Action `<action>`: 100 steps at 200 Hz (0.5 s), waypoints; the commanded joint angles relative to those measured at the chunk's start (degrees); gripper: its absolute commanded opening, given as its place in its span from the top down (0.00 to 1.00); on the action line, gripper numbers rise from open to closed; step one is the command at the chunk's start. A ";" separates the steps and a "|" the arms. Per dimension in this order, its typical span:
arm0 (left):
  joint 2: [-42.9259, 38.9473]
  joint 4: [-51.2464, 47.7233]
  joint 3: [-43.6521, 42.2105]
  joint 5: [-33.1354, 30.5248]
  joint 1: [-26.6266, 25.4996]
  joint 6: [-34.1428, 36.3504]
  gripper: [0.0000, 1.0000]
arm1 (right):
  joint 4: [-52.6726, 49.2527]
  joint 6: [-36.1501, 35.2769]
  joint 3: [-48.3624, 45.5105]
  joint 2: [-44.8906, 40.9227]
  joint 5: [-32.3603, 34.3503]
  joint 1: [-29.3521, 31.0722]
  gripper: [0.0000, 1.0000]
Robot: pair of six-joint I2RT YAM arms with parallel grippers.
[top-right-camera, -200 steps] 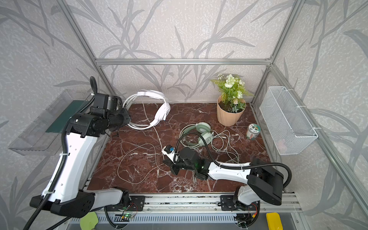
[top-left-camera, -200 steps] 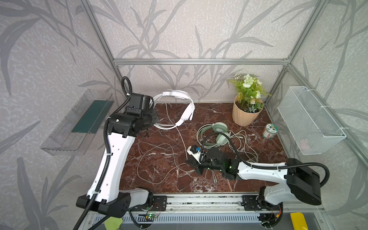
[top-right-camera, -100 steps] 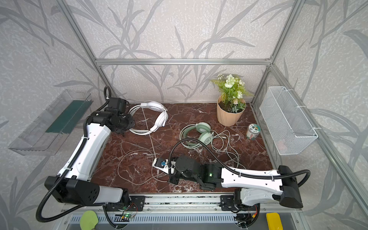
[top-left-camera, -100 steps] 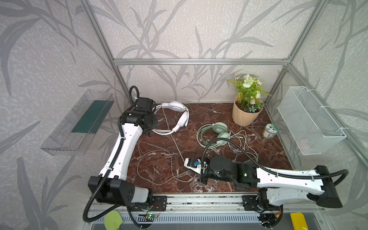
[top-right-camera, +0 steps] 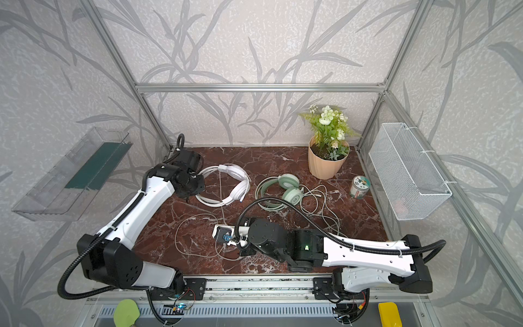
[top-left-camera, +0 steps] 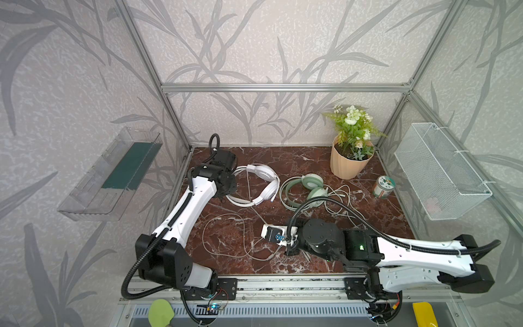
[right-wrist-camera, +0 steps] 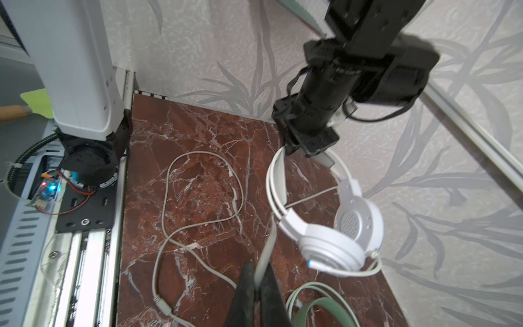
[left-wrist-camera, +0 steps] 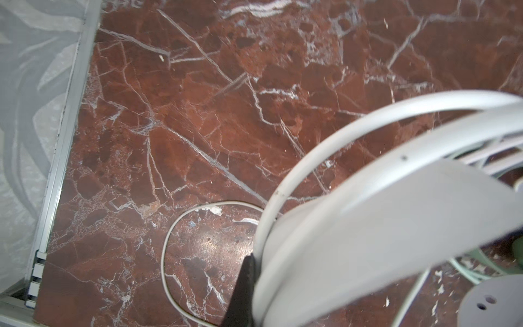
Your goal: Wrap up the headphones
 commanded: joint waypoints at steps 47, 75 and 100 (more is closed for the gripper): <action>-7.20 1.87 -9.47 -1.92 -6.61 6.74 1.00 | 1.85 -10.32 10.96 4.42 2.60 -8.61 1.00; -12.01 2.43 -13.54 -2.18 -7.89 8.60 1.00 | 0.49 -8.35 13.41 4.48 0.35 -14.41 1.00; -15.63 2.29 -15.48 -5.69 -9.24 8.74 1.00 | -0.74 -9.19 15.53 5.62 -0.14 -15.51 1.00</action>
